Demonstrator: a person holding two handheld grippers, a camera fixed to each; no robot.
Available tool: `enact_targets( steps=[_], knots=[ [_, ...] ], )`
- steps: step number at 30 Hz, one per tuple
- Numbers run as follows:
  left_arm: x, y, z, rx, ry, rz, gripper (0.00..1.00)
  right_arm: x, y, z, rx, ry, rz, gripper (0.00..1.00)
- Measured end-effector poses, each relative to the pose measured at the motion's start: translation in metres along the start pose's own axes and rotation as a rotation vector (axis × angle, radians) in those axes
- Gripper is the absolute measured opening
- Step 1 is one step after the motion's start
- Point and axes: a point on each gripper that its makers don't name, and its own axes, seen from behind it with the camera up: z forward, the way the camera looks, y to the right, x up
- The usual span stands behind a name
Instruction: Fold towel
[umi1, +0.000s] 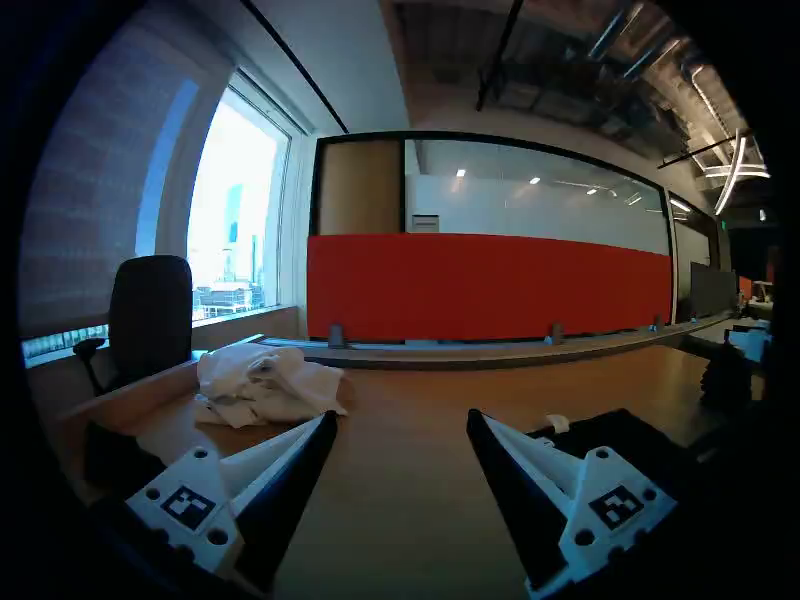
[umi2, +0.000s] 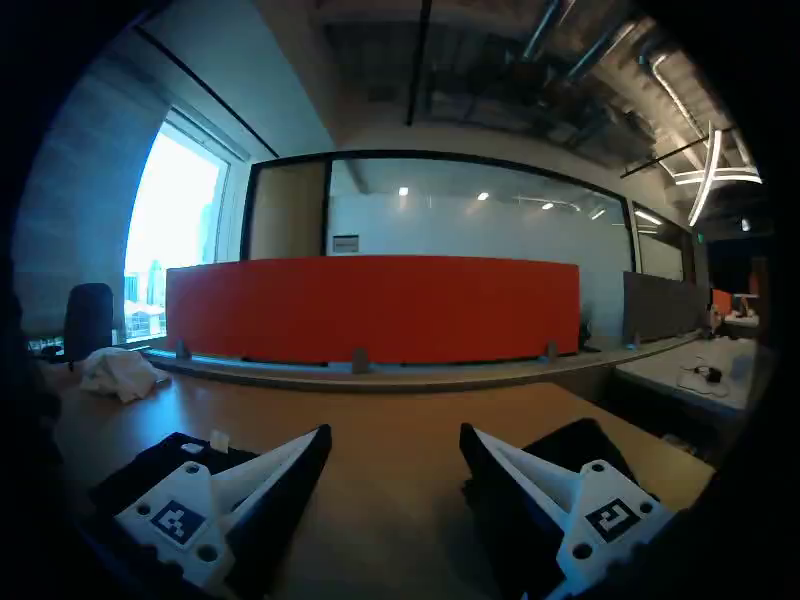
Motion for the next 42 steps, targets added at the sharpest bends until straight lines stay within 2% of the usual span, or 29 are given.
enact_targets(
  steps=[12,21,30,42],
  knots=[
    [0.079,0.007,-0.006,-0.025,-0.005,0.036,0.97,0.075,-0.005,-0.008,-0.003,0.005,-0.034,0.99],
    [0.135,0.001,-0.013,-0.022,-0.014,0.030,0.97,0.133,-0.007,-0.014,-0.006,0.013,-0.034,0.99],
    [0.164,0.001,-0.016,-0.040,-0.034,0.041,0.97,0.167,-0.004,-0.019,-0.018,0.015,-0.034,0.99],
    [0.179,0.009,-0.015,-0.077,-0.052,0.057,0.97,0.179,-0.009,-0.018,-0.004,-0.005,-0.062,0.99]
  ],
)
